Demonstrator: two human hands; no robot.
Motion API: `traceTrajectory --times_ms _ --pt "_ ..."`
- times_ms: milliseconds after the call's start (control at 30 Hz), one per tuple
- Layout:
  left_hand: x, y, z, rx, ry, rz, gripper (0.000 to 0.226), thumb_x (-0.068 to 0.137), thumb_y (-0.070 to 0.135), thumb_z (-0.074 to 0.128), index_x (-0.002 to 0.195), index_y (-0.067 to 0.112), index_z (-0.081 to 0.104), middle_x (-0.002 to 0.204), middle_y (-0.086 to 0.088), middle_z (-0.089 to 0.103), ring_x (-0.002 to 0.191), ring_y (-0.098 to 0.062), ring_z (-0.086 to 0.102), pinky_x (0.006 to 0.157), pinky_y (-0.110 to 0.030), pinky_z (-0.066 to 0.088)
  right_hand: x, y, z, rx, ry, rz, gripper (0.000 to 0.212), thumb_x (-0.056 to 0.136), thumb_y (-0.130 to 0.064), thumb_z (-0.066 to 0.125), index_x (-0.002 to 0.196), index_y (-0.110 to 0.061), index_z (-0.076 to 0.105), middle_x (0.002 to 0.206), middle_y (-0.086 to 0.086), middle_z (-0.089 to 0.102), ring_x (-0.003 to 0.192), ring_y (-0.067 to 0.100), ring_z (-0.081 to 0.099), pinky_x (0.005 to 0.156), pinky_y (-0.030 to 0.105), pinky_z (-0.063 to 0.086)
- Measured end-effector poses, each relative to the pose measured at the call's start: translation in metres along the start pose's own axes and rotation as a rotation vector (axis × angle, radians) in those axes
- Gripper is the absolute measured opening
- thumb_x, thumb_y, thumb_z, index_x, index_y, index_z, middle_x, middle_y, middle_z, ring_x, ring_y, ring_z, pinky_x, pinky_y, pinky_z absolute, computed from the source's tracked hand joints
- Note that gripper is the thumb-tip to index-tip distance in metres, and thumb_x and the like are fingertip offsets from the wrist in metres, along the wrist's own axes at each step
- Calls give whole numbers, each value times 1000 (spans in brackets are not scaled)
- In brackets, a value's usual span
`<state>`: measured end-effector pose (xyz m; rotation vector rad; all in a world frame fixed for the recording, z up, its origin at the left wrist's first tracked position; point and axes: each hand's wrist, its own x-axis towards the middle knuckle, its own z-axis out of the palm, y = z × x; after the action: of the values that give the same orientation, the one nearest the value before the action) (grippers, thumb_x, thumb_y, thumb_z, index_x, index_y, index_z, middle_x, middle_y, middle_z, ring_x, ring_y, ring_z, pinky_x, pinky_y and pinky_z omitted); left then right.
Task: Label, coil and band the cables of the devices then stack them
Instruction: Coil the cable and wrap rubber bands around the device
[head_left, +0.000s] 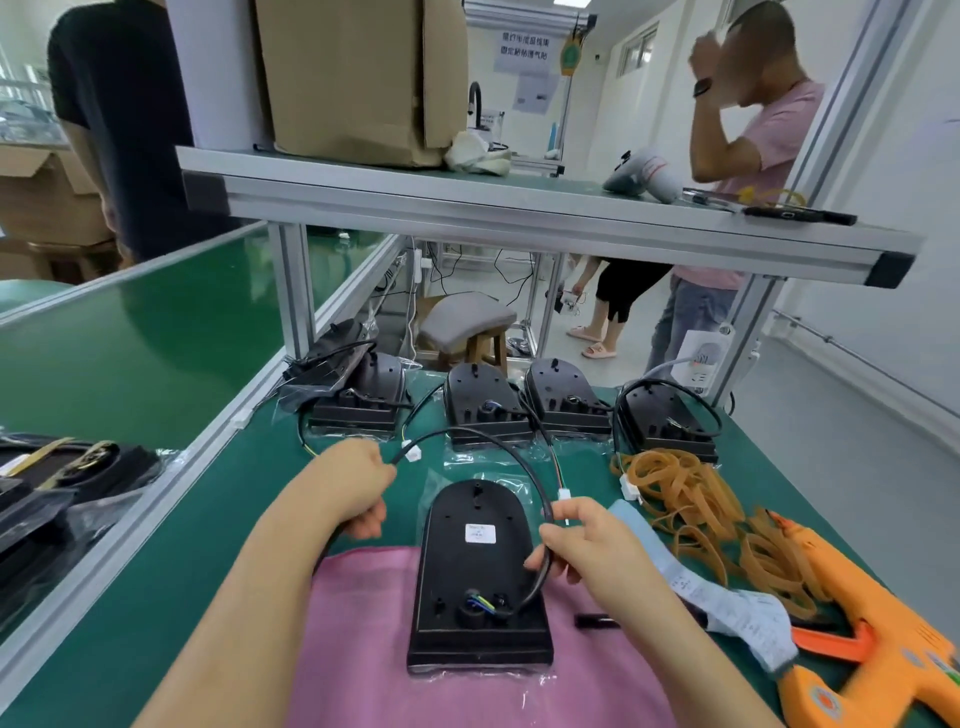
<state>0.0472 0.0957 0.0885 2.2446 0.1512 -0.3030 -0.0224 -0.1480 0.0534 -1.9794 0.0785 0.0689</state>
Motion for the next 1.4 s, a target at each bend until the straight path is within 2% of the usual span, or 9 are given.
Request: traceTrajectory --times_ms 100,267,333,467,533,667,833,1033,1400 --pt "2 -22 11 14 -84 -104 19 98 4 34 81 0 42 42 -15 58 29 -24 53 33 -22 42 13 -4 4 -32 28 44 18 91 -14 55 73 -12 58 66 -1 74 55 14 50 49 20 40" --pt "1 -46 22 197 -161 -171 25 99 16 42 84 0 53 61 -14 65 57 -31 65 60 -33 55 27 4 13 -71 48 92 21 89 -24 61 71 -13 59 60 -3 68 48 4 50 49 18 37" --pt "-3 -48 22 466 -84 -109 21 93 31 51 82 14 53 79 -5 62 83 -28 64 73 -31 50 31 8 17 -93 78 91 23 86 -27 65 69 -15 58 53 -6 61 48 7 50 52 20 38" --pt "-18 -42 31 576 180 -73 31 92 45 51 96 19 35 93 1 57 91 -25 57 70 -31 40 37 10 20 -142 86 72 26 84 -31 67 65 -17 57 44 -9 55 41 4 47 52 21 39" --pt "-22 -34 42 537 241 -12 38 95 53 46 103 16 40 106 -4 63 99 -27 60 74 -33 43 40 10 22 -172 66 76 26 84 -32 67 65 -18 58 47 -9 57 44 4 49 54 23 42" --pt "-28 -22 64 470 -19 3 59 89 69 40 101 12 55 106 -9 69 99 -28 65 86 -34 50 42 6 27 -249 89 26 23 85 -34 64 66 -22 57 58 -8 61 62 13 59 67 30 47" --pt "-32 -22 69 246 -118 -41 48 76 68 61 87 21 52 82 1 69 63 -20 68 60 -27 56 32 14 46 -230 227 -57 21 90 -40 54 75 -25 57 70 -8 62 69 8 56 66 30 44" --pt "-28 -33 73 162 -27 -24 57 73 68 65 101 21 50 111 1 56 102 -19 57 90 -35 49 40 21 51 -129 249 -75 21 91 -29 57 74 -19 60 93 5 57 79 12 52 67 25 35" --pt "-33 -20 69 -512 -6 11 77 50 51 76 116 22 49 107 -6 62 97 -22 65 78 -34 52 33 13 40 234 318 15 16 88 -28 61 77 -18 67 104 -2 57 93 8 58 77 25 44"
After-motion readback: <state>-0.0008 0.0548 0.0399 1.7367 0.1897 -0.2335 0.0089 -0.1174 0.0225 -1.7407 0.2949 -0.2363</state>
